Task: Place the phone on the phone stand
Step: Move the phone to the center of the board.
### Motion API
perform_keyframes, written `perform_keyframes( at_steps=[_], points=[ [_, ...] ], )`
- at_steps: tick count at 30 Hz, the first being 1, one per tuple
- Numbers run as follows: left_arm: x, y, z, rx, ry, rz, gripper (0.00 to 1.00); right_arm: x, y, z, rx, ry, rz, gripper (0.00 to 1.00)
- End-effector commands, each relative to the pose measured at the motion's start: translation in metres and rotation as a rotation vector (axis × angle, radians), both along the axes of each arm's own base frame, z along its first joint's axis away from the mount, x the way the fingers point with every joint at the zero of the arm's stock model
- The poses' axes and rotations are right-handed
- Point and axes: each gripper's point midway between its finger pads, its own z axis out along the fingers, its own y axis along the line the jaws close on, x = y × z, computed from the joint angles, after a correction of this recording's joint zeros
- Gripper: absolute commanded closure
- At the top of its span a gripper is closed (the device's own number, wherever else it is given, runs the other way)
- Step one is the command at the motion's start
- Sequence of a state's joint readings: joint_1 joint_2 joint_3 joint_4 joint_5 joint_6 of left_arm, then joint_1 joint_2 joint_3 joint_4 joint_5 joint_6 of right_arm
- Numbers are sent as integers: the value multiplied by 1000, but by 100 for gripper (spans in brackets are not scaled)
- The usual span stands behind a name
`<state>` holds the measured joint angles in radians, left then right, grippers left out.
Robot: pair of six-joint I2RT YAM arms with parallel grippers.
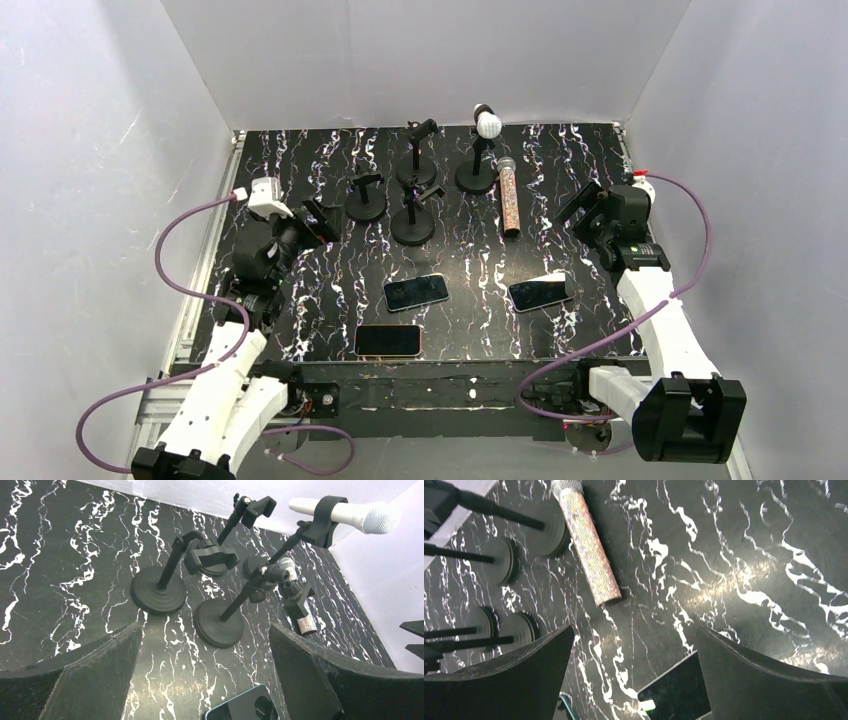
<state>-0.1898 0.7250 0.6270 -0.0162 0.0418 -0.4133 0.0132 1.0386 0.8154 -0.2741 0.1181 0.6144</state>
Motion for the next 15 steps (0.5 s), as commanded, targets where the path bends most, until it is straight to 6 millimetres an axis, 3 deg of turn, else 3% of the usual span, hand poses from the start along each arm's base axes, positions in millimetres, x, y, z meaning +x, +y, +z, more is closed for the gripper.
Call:
perform_keyframes(
  at_steps=[1, 6, 9, 15],
  points=[
    [-8, -7, 19, -7, 32, -45, 1, -8, 15, 17, 67, 7, 57, 0],
    [-17, -33, 33, 16, 25, -223, 1, -10, 17, 13, 32, -32, 107, 0],
    [-22, -52, 35, 37, 53, -357, 1, -15, 30, 10, 47, -1, 198, 0],
    [-8, -57, 13, 31, 246, -372, 1, -20, 68, 4, 133, 31, 433, 6]
  ],
)
